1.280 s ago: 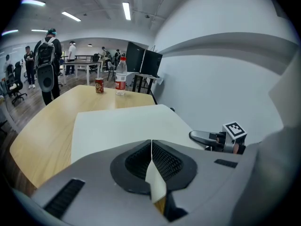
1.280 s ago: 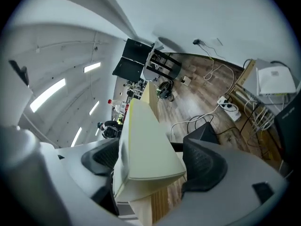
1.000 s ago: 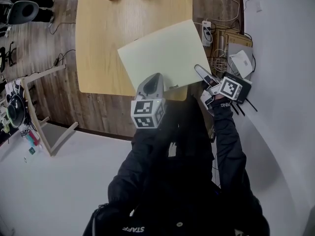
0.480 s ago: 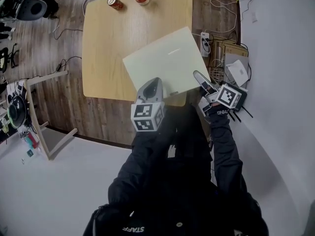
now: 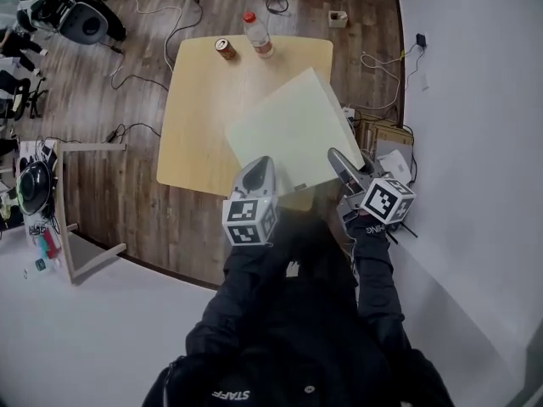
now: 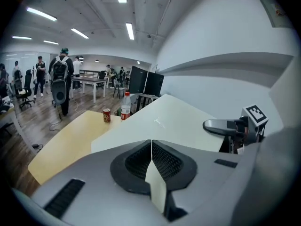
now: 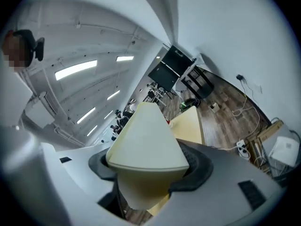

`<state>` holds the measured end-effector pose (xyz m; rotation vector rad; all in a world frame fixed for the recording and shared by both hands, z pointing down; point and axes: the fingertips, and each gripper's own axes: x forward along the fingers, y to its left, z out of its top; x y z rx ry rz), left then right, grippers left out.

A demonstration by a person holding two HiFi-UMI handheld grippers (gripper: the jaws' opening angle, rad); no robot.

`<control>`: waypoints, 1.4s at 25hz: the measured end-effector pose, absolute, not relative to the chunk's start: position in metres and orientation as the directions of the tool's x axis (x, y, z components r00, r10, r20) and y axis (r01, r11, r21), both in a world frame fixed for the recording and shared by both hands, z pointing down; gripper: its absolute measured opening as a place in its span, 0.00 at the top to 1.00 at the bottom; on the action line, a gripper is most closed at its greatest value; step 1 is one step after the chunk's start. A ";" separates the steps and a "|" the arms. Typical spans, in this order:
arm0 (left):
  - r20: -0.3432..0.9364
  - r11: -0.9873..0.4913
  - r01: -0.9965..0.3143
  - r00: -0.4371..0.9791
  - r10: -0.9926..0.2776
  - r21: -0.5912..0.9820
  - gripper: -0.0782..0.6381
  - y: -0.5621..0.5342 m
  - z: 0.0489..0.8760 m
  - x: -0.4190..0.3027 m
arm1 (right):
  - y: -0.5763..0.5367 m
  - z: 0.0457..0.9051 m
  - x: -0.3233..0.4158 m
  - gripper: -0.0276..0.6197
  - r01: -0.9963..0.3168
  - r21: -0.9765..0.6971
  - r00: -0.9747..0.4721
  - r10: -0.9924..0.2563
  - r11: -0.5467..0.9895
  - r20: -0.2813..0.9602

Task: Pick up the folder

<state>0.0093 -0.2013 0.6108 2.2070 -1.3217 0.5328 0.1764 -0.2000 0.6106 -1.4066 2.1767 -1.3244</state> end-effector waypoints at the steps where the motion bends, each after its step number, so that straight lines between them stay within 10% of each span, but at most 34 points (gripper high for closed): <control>1: 0.557 -0.386 -0.896 0.440 -0.704 0.219 0.84 -0.201 0.600 0.009 | -0.201 0.594 0.175 0.50 -0.635 -0.757 -0.512 -0.817 0.152 0.265; 35: 0.238 -0.307 -0.940 0.334 -0.912 0.147 0.84 -0.212 0.395 -0.112 | -0.204 0.347 0.010 0.51 -0.881 -0.053 -0.468 -0.847 0.470 0.252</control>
